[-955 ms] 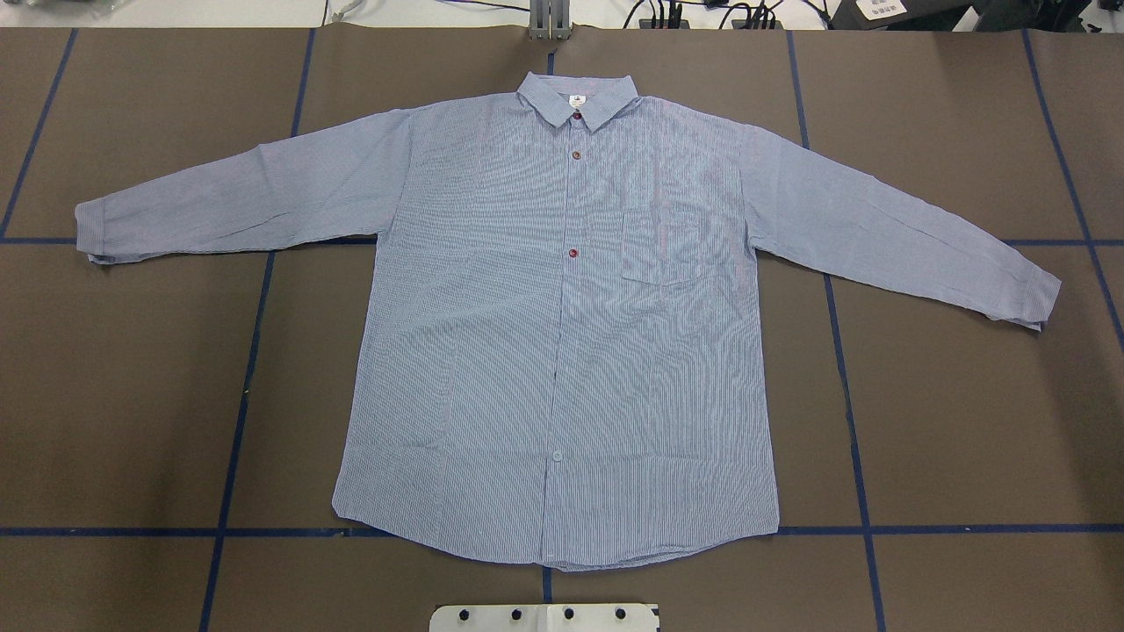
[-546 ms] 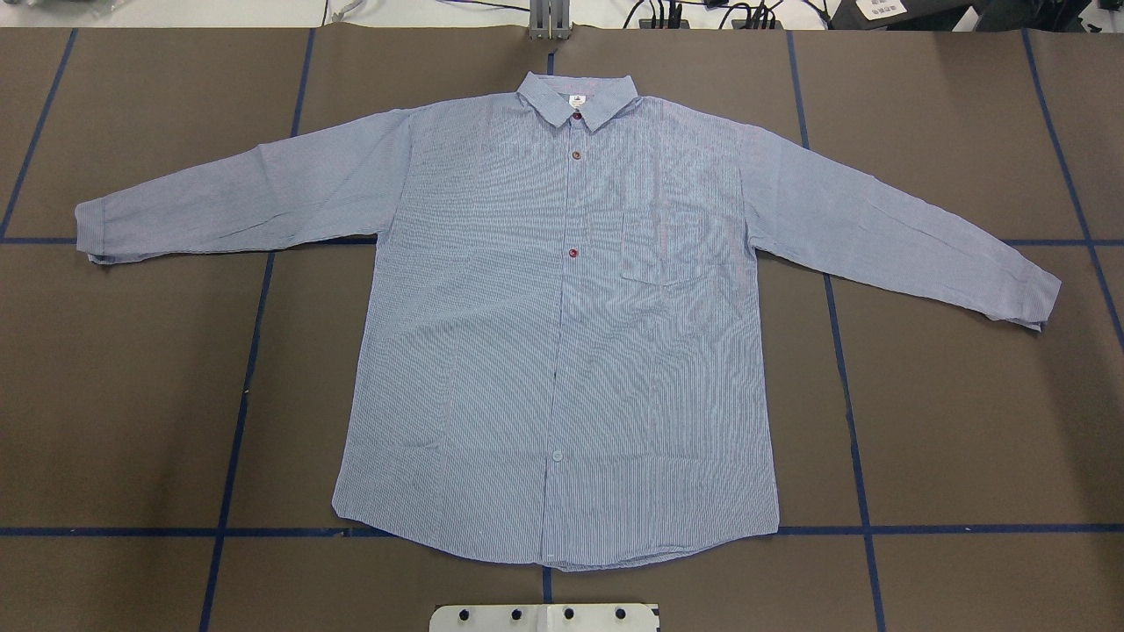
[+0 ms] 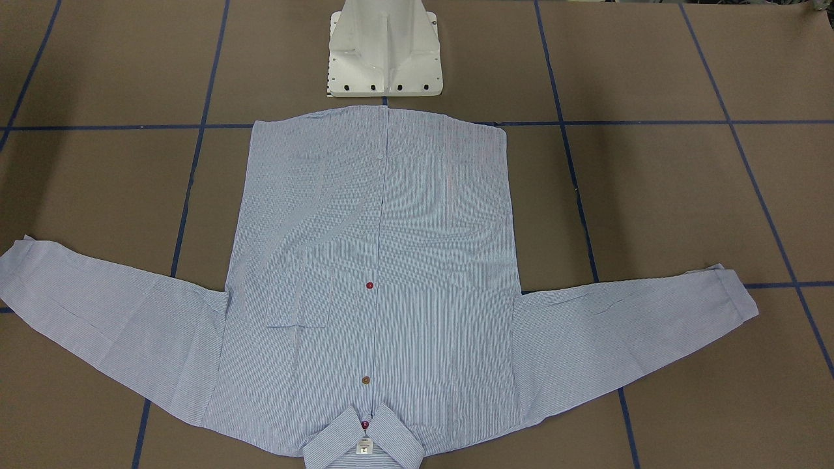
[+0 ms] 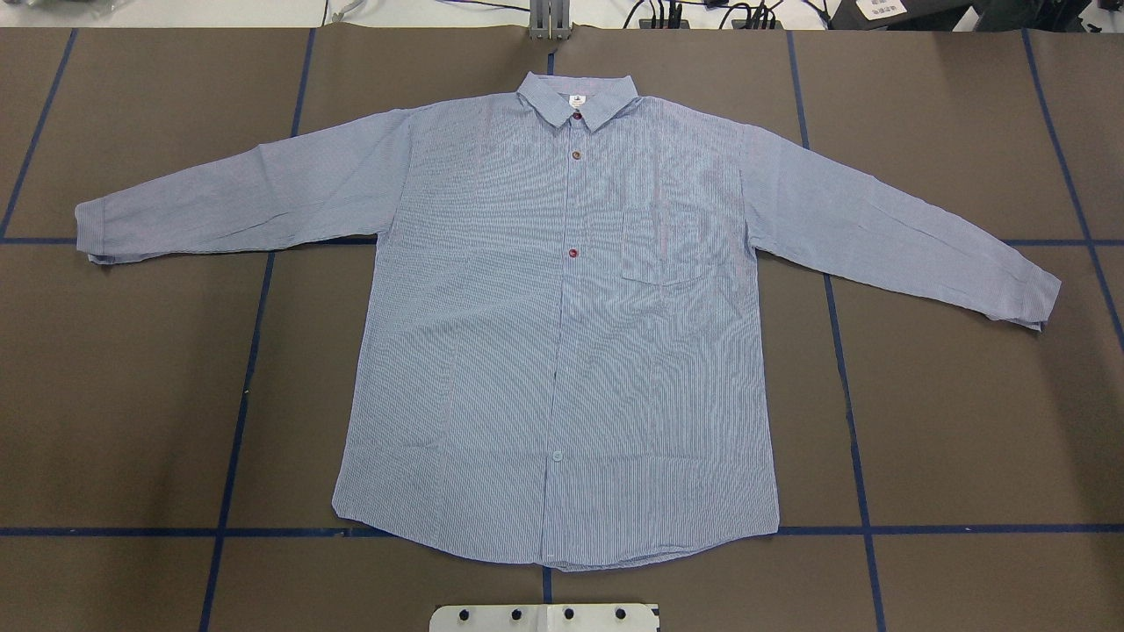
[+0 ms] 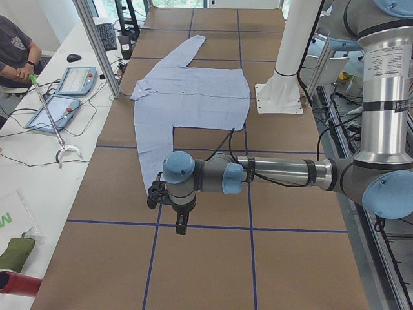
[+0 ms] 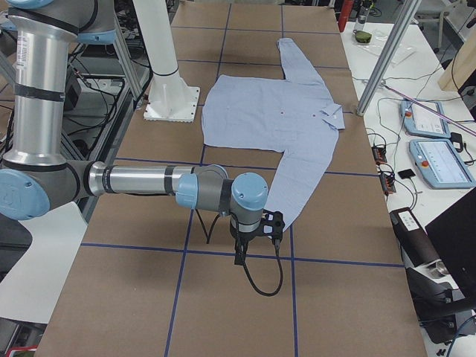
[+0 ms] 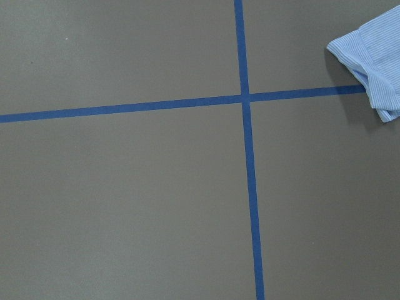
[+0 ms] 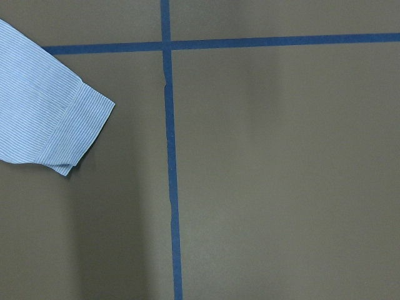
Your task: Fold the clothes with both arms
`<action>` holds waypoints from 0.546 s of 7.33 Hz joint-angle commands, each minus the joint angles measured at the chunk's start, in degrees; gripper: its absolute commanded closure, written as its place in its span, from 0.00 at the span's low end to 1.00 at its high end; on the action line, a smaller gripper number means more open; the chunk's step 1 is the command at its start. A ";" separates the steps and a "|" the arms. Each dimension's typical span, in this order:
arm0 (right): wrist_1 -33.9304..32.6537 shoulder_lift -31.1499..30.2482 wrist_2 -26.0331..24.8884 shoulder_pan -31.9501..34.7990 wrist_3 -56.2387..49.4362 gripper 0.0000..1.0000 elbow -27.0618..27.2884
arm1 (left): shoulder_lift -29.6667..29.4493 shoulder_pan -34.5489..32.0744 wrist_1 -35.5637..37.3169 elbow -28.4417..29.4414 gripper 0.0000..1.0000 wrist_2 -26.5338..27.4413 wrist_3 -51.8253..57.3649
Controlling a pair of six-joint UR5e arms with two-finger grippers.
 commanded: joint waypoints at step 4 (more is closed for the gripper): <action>1.23 2.38 0.36 -0.34 0.56 0.00 -0.21 | -0.58 0.00 -4.65 -1.15 0.00 -0.69 -0.16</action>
